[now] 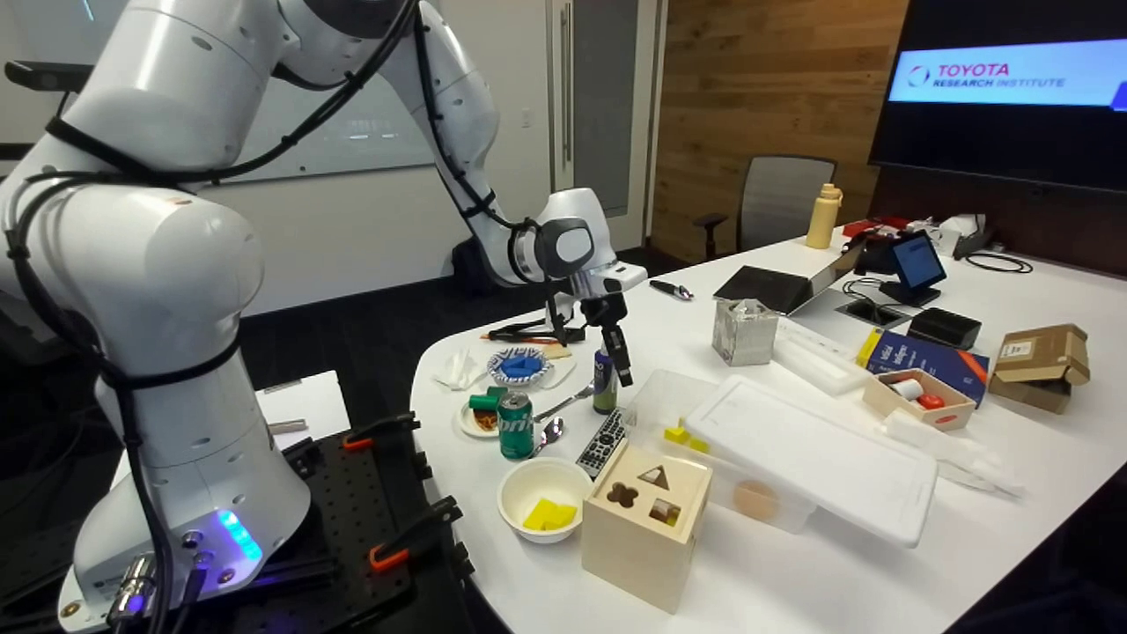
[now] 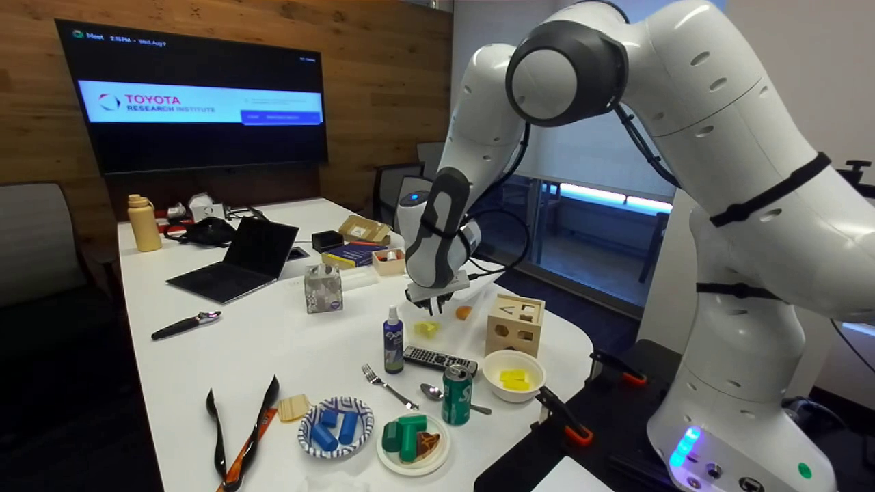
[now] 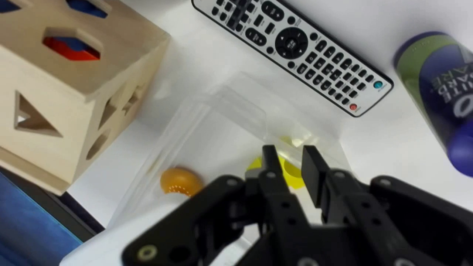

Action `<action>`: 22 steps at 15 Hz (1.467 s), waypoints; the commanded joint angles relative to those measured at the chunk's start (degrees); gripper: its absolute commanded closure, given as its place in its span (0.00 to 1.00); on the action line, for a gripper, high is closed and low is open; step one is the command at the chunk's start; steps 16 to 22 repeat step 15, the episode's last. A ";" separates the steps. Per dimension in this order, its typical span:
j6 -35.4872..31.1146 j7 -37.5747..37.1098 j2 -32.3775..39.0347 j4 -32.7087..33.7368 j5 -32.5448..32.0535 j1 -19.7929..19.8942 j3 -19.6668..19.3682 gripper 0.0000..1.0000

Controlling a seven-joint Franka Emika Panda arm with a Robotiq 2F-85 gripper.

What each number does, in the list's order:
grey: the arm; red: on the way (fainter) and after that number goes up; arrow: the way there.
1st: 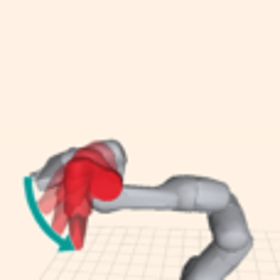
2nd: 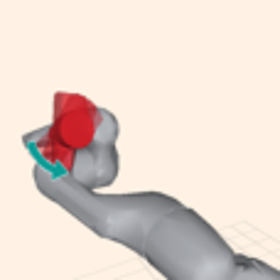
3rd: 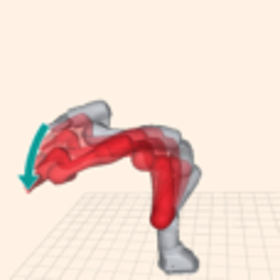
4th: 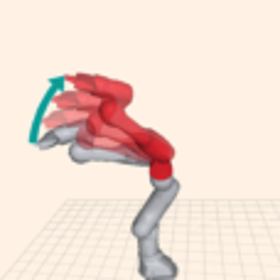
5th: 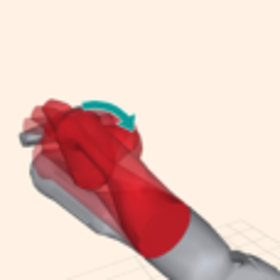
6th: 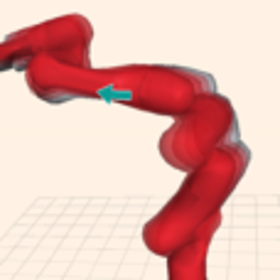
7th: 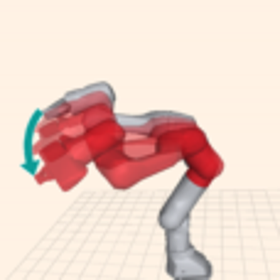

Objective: Press the center button of the remote

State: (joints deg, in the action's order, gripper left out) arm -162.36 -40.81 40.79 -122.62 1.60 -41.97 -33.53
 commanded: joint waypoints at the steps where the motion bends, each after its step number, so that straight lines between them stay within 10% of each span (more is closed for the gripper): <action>1: 1.66 7.69 -11.72 -3.55 -1.84 8.77 6.15 0.44; 7: 11.99 17.93 -19.88 0.18 -0.90 25.61 20.07 0.01; 14: 25.41 17.77 -20.27 6.52 -1.79 32.70 26.43 0.00; 22: 26.21 17.82 -20.18 6.91 -1.71 33.25 26.96 0.00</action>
